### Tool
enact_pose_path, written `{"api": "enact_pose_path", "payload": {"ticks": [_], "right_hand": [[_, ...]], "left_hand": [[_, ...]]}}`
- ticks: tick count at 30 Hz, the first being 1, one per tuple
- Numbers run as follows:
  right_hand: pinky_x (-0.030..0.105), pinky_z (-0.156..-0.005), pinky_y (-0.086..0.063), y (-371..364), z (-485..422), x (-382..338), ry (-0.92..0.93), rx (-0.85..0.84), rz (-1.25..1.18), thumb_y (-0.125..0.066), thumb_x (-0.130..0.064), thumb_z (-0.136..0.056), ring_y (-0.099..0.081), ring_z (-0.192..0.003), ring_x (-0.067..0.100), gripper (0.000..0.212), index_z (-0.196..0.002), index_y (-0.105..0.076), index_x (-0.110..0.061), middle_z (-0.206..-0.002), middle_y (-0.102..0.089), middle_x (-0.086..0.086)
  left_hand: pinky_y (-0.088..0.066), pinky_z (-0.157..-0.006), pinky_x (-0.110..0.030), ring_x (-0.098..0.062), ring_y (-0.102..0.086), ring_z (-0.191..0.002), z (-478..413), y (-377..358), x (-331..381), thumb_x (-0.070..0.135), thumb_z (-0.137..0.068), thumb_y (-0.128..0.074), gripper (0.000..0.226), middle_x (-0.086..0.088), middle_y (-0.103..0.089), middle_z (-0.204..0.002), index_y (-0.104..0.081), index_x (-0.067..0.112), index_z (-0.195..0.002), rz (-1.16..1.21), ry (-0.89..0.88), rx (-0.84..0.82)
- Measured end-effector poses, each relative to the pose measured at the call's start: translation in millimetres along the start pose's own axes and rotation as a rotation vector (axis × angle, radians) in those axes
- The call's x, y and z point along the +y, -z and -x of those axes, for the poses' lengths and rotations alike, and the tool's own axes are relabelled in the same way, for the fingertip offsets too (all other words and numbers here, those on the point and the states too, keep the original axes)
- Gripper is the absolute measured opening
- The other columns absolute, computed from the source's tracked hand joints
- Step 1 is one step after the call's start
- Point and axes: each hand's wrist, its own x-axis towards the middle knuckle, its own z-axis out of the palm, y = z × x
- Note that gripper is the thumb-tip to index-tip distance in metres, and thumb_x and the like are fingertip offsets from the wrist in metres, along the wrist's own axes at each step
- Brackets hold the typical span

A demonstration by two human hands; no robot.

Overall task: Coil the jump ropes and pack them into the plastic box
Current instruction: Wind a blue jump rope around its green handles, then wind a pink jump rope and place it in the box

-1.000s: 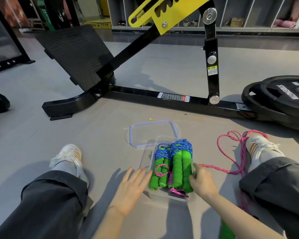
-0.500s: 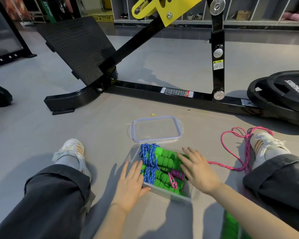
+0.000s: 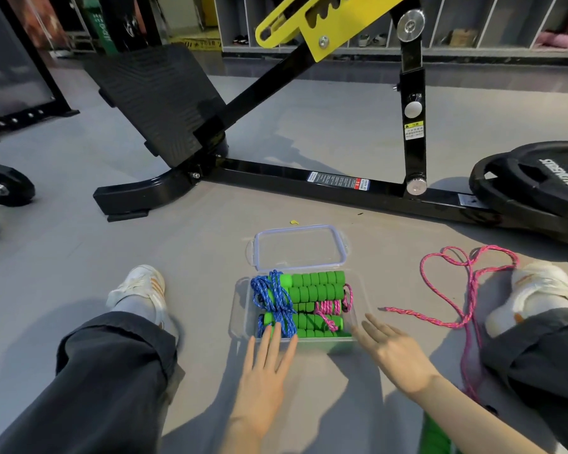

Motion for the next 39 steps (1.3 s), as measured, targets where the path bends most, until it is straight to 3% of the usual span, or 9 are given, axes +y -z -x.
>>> {"api": "enact_pose_path", "payload": {"ticks": [8, 12, 15, 19, 23, 28, 31, 34, 39], "right_hand": [[0.033, -0.073, -0.056, 1.7, -24.5, 9.5, -0.058, -0.034, -0.026, -0.084, 0.005, -0.033, -0.069, -0.096, 0.027, 0.076, -0.107, -0.07, -0.005, -0.101, -0.072, 0.014], [0.035, -0.11, -0.026, -4.8, -8.5, 12.5, -0.023, -0.062, 0.03, -0.06, 0.002, -0.053, -0.054, -0.122, 0.027, 0.104, -0.148, -0.018, -0.007, -0.134, -0.055, 0.012], [0.037, -0.11, -0.01, -3.3, 8.7, 15.3, 0.038, -0.132, 0.129, -0.061, -0.003, -0.054, -0.048, -0.127, 0.03, 0.113, -0.149, -0.002, -0.011, -0.141, -0.047, 0.013], [0.04, -0.108, -0.025, 12.1, 32.8, 21.9, 0.092, -0.22, 0.152, -0.075, -0.007, -0.042, -0.05, -0.126, 0.027, 0.125, -0.149, -0.011, -0.014, -0.14, -0.049, 0.012], [0.041, -0.099, -0.041, 26.3, 68.7, 26.0, 0.085, -0.28, 0.131, -0.08, -0.011, -0.032, -0.053, -0.122, 0.026, 0.141, -0.15, -0.002, -0.015, -0.136, -0.053, 0.013], [0.041, -0.111, -0.016, 35.7, 116.3, 36.3, 0.088, -0.345, 0.078, -0.076, -0.011, -0.062, -0.021, -0.141, 0.028, 0.11, -0.149, -0.01, -0.019, -0.152, -0.021, 0.016], [0.038, -0.114, 0.007, 30.0, 140.3, 43.1, 0.145, -0.474, 0.098, -0.049, 0.002, -0.085, 0.009, -0.144, 0.027, 0.091, -0.146, 0.014, -0.023, -0.157, 0.006, 0.013], [0.036, -0.115, 0.01, 32.8, 153.3, 51.3, 0.135, -0.588, 0.046, -0.047, 0.0, -0.09, 0.016, -0.144, 0.024, 0.087, -0.148, 0.015, -0.021, -0.156, 0.019, 0.007], [0.037, -0.116, 0.005, 31.7, 155.1, 52.3, 0.101, -0.6, 0.021, -0.05, -0.002, -0.087, 0.014, -0.145, 0.023, 0.092, -0.148, 0.015, -0.025, -0.156, 0.019, 0.005]], "left_hand": [[-0.008, -0.111, -0.051, -0.038, -0.024, -0.137, -23.9, 2.1, 3.9, 0.035, -0.045, -0.091, 0.143, -0.021, -0.032, -0.145, 0.0, 0.012, -0.153, 0.034, 0.048, 0.136], [-0.006, -0.113, -0.052, -0.033, 0.002, -0.146, -22.0, -1.5, 8.0, 0.032, -0.058, -0.086, 0.122, -0.023, -0.03, -0.147, -0.009, 0.013, -0.151, 0.026, 0.09, 0.128], [-0.001, -0.114, -0.051, -0.032, 0.007, -0.146, -18.4, 4.0, 21.3, 0.032, -0.07, -0.078, 0.102, -0.023, -0.028, -0.15, -0.016, 0.013, -0.148, 0.014, 0.07, 0.146], [-0.003, -0.115, -0.051, -0.031, 0.006, -0.147, -15.2, 15.9, 59.3, 0.036, -0.086, -0.038, 0.066, -0.022, -0.017, -0.153, -0.026, 0.011, -0.146, 0.061, 0.05, 0.17], [-0.007, -0.114, -0.05, -0.033, -0.023, -0.14, -4.7, 24.7, 127.5, 0.035, -0.087, -0.032, 0.058, -0.023, -0.047, -0.14, -0.035, 0.01, -0.139, 0.182, -0.014, 0.097], [-0.014, -0.11, -0.046, -0.028, -0.053, -0.124, 12.0, 38.7, 207.1, 0.044, -0.089, -0.03, 0.059, -0.015, -0.058, -0.131, -0.062, 0.01, -0.125, 0.257, -0.132, -0.136], [-0.014, -0.11, -0.044, -0.027, -0.047, -0.123, 22.8, 35.3, 234.7, 0.063, -0.089, -0.019, 0.073, -0.013, -0.061, -0.128, -0.047, 0.007, -0.128, 0.228, -0.144, -0.203], [-0.034, -0.1, -0.041, -0.023, -0.05, -0.11, 33.6, 19.6, 247.1, 0.081, -0.06, -0.037, 0.097, -0.01, -0.063, -0.122, -0.045, 0.007, -0.122, 0.282, -0.122, -0.349], [-0.053, -0.054, -0.02, -0.014, -0.071, -0.074, 42.6, 5.2, 232.3, 0.043, -0.048, -0.079, 0.083, -0.01, -0.056, -0.123, -0.047, 0.01, -0.118, 0.371, -0.129, -0.262]]}}
